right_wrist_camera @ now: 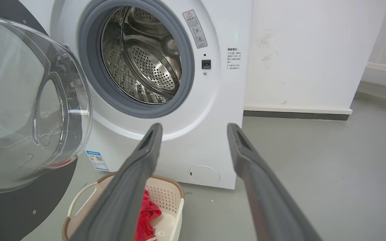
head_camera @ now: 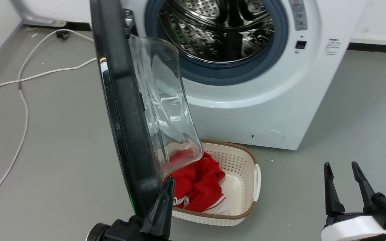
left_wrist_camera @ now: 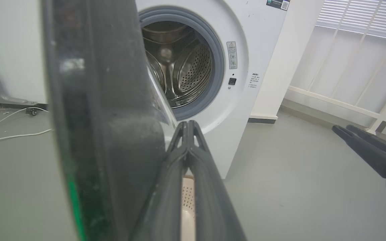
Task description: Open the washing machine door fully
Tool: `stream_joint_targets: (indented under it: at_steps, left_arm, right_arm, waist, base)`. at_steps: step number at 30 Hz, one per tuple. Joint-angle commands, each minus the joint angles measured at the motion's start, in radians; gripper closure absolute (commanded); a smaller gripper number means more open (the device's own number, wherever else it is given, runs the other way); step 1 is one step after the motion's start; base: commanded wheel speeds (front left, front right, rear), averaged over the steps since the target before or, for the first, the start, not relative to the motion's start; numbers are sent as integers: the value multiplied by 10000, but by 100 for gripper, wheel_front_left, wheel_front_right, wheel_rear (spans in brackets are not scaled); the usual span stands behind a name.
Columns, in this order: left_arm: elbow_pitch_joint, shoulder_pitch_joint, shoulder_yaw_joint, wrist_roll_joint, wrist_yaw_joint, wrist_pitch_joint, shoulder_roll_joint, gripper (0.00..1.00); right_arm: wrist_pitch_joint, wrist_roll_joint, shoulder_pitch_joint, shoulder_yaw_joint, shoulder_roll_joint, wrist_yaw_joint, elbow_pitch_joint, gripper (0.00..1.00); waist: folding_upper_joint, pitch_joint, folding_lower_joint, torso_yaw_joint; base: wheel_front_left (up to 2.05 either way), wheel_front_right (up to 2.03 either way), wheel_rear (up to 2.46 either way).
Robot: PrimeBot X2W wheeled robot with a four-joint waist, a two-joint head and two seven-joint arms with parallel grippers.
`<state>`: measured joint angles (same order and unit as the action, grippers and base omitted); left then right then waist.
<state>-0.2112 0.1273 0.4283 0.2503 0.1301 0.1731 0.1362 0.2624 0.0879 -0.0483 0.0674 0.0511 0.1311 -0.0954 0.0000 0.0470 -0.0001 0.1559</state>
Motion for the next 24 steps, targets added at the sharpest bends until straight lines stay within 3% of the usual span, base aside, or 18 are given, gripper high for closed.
stream_joint_targets:
  at_steps: [1,13,24]
  left_arm:
    - [-54,187,-174,38,162,-23,105,100]
    - [-135,282,-1109,665,422,239,272,100]
    - [790,-331,-2371,1519,430,603,385,100]
  right_arm:
    - [32,42,-148,29,-20,-7,36,0]
    - [-8,-181,-70,45,-18,-7,366,0]
    - [-215,-296,243,-101,-18,-7,657,0]
  waist:
    - [0,-55,1,355]
    - [0,85,1,1585]
    - [0,295,1,1747]
  base:
    - [0,0,0]
    - [0,0,0]
    - [0,0,0]
